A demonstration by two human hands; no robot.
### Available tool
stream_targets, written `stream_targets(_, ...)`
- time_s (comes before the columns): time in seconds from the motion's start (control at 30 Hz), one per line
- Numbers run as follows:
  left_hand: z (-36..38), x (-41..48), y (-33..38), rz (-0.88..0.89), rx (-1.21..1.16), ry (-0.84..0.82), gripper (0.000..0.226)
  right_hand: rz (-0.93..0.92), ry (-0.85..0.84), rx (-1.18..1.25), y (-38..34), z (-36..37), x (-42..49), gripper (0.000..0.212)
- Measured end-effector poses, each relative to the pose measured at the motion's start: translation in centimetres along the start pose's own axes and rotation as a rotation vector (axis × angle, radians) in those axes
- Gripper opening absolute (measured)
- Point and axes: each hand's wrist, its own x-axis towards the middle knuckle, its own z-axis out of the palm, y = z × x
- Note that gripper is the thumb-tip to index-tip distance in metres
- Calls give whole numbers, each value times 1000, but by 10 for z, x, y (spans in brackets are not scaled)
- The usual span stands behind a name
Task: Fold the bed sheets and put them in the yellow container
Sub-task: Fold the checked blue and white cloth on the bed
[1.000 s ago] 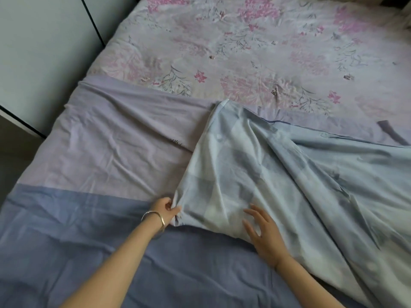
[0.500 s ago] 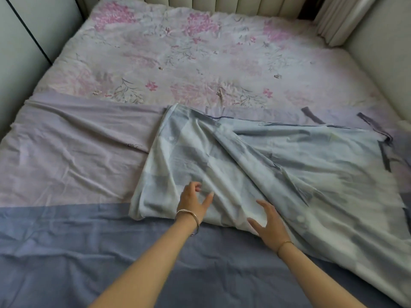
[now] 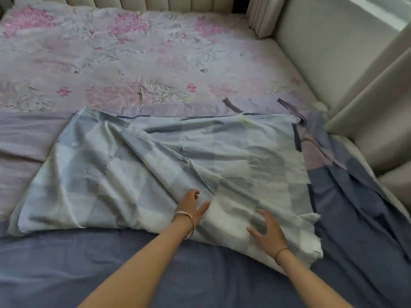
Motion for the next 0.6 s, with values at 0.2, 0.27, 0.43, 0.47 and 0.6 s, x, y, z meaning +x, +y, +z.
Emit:
stream_targets(0.2, 73, 2, 27, -13, 127, -81, 56, 9, -117, -282, 81, -37, 13, 80)
stream_targets(0.27, 88, 3, 30, 1, 201, -127, 58, -1, -116, -301, 99, -41, 16, 81)
stream_targets(0.43, 122, 5, 35, 132, 358, -299, 70, -54, -107, -435, 120, -53, 22, 84)
stream_targets(0.47, 129, 5, 37, 160, 390, -327, 72, -48, -81, -504, 124, -58, 23, 80)
stream_targets(0.6, 147, 9, 45, 245, 479, -374, 84, 25, 0, -505, 147, -82, 26, 35)
